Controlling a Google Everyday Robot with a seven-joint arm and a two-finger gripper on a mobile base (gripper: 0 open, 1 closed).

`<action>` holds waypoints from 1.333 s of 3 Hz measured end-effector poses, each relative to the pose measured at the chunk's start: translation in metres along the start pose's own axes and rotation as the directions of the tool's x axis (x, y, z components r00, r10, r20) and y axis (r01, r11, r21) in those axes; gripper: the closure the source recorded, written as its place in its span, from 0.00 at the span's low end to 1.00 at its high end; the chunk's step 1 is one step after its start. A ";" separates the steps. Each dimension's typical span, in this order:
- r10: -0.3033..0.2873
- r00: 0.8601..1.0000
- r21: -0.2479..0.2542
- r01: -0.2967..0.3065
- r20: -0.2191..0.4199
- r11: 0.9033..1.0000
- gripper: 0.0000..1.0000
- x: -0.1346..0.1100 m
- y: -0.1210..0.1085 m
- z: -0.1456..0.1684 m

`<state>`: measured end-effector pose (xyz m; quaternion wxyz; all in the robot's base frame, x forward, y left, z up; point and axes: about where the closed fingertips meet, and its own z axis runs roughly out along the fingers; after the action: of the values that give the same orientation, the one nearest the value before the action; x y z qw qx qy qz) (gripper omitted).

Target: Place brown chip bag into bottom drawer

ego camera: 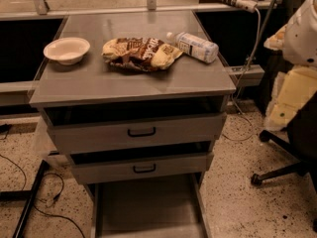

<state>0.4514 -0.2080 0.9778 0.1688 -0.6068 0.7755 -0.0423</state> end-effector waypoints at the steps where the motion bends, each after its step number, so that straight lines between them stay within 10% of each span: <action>1: -0.012 1.000 0.057 0.011 0.016 0.998 0.00 -0.018 -0.029 0.006; 4: -0.078 0.986 0.162 0.053 0.146 0.985 0.00 -0.063 -0.075 0.013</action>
Offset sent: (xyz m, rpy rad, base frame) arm 0.0974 0.0415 0.0185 0.0900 -0.1986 0.0593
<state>0.5380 -0.1653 0.9988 0.2735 -0.6182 0.7342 -0.0628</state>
